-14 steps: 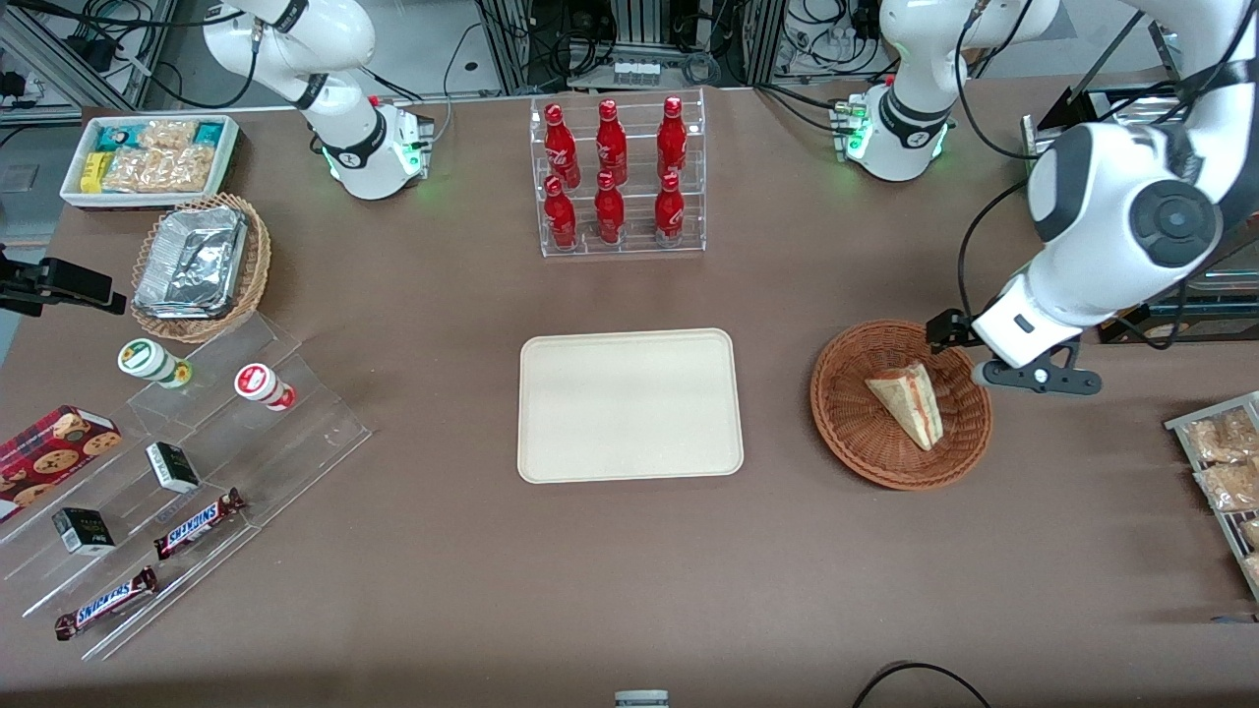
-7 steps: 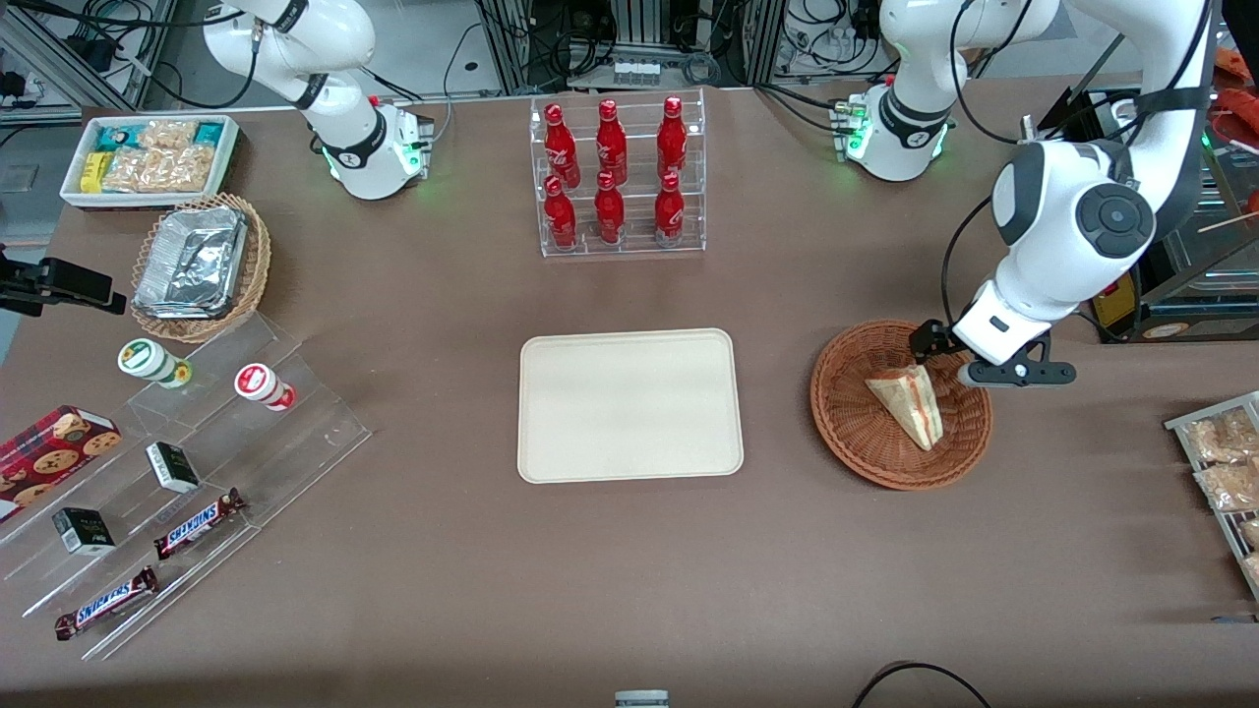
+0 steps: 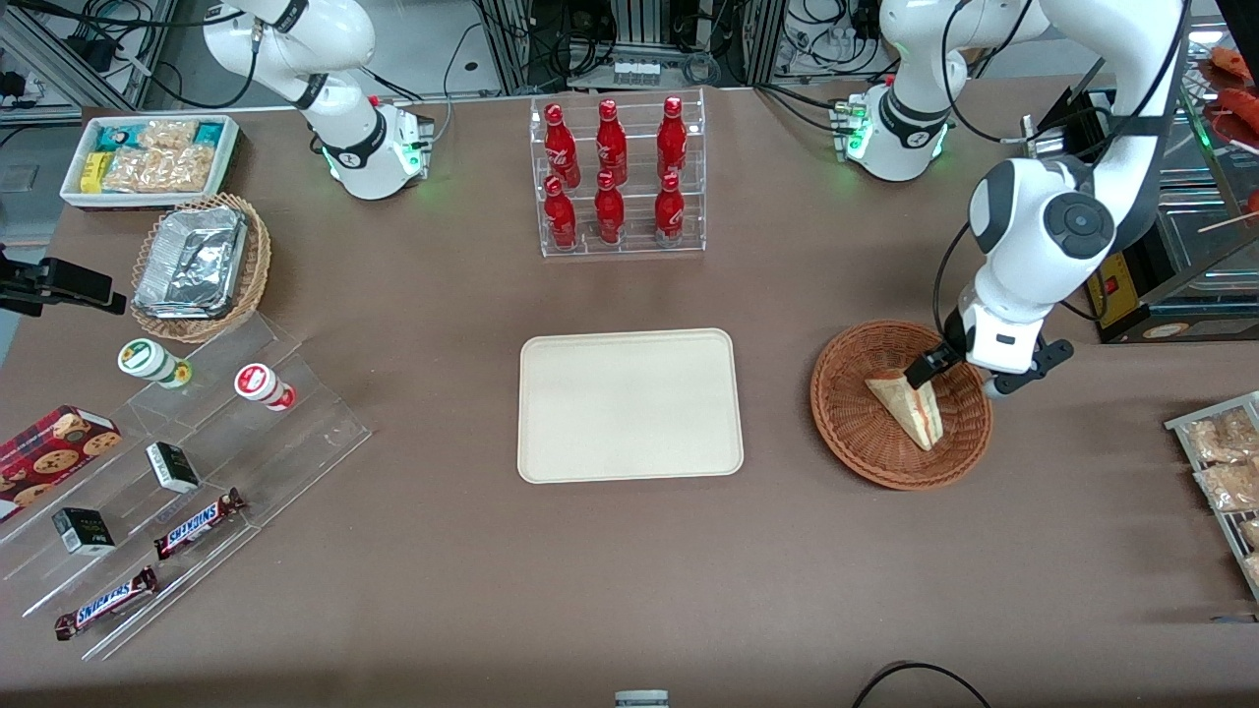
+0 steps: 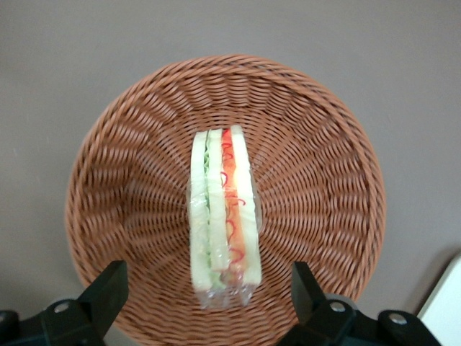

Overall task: Place sandwich from basket to tray
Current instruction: 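Lower the left gripper and close it on the wrapped sandwich, then lift the sandwich and carry it with the left gripper toward the tray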

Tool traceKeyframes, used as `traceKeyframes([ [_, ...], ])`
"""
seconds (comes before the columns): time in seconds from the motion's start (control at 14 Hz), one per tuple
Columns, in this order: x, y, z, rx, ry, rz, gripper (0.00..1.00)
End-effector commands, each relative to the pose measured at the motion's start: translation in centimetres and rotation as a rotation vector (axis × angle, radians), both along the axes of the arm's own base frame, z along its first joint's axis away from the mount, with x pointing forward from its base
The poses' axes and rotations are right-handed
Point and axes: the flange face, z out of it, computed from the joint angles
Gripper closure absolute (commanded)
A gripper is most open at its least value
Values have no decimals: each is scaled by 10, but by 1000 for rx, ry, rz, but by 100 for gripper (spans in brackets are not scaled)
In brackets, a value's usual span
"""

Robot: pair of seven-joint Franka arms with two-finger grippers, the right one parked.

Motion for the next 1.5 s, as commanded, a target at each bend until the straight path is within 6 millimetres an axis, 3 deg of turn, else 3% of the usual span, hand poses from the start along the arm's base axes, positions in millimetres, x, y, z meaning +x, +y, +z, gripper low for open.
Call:
traceKeyframes([
  [0.0, 3, -11, -20, -20, -3, 113, 0],
  [0.64, 12, -13, -62, -20, 59, 105, 0],
  [0.71, 11, -13, -62, -18, 60, 102, 21],
  [0.79, 11, -13, -62, -17, 63, 102, 53],
  [0.86, 11, -13, -62, -16, 66, 101, 93],
  [0.93, 11, -13, -61, -14, 67, 93, 100],
  [1.07, 12, -13, -51, -4, 66, -4, 100],
  [1.36, 52, -23, 5, 12, 177, -57, 100],
  [1.43, 61, -41, 17, 12, 179, -96, 100],
])
